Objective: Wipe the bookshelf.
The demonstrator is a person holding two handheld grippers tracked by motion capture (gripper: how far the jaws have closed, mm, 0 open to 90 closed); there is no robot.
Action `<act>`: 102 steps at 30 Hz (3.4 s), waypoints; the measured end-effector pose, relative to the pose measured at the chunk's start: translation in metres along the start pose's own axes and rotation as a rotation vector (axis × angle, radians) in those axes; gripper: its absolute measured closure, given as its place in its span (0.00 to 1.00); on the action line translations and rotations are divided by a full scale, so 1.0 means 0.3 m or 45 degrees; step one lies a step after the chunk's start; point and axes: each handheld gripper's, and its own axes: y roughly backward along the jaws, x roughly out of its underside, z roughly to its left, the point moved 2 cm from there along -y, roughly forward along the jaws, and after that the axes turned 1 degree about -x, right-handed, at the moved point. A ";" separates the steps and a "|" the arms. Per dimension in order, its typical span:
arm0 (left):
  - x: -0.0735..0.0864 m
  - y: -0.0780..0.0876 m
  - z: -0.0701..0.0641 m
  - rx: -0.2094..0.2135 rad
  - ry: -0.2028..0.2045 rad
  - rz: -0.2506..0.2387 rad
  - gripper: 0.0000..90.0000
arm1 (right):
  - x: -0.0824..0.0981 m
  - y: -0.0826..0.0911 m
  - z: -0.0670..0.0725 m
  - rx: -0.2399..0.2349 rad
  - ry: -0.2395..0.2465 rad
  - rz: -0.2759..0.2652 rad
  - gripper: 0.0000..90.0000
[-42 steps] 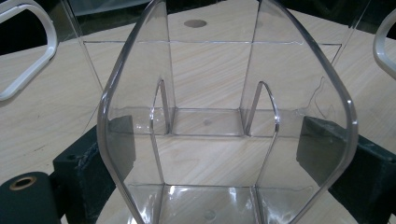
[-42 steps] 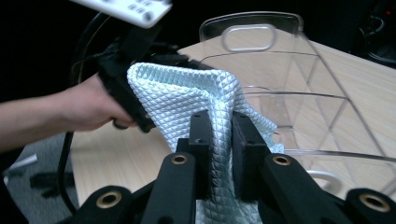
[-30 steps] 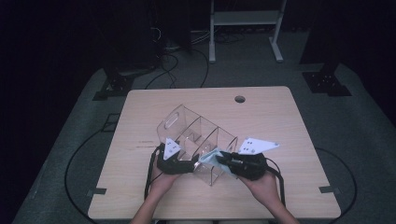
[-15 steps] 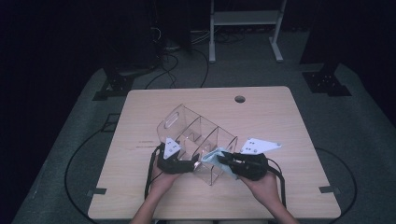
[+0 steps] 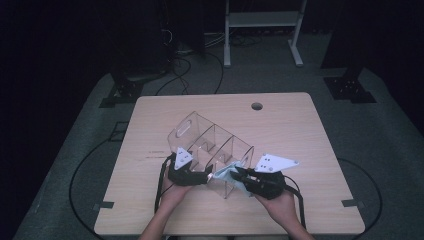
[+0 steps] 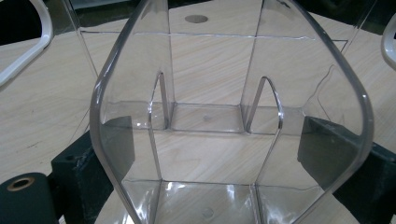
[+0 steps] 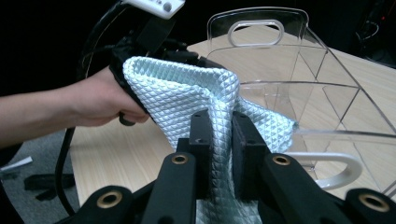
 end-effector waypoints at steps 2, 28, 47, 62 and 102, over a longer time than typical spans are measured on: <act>-0.002 0.006 -0.004 0.001 -0.013 0.000 0.07 | 0.011 0.005 -0.001 0.010 -0.008 -0.017 0.89; 0.000 0.017 -0.021 0.002 -0.013 -0.014 0.08 | 0.188 -0.061 -0.048 -0.008 -0.245 0.047 0.89; -0.008 0.028 -0.083 0.062 -0.034 -0.047 0.05 | 0.219 0.007 -0.154 0.075 -0.347 0.007 0.89; -0.014 0.024 -0.146 0.149 -0.080 -0.054 0.05 | 0.238 0.061 -0.235 0.172 -0.407 -0.018 0.89; -0.080 0.107 0.123 0.164 -0.075 -0.099 0.03 | 0.259 0.088 -0.289 0.196 -0.465 -0.029 0.89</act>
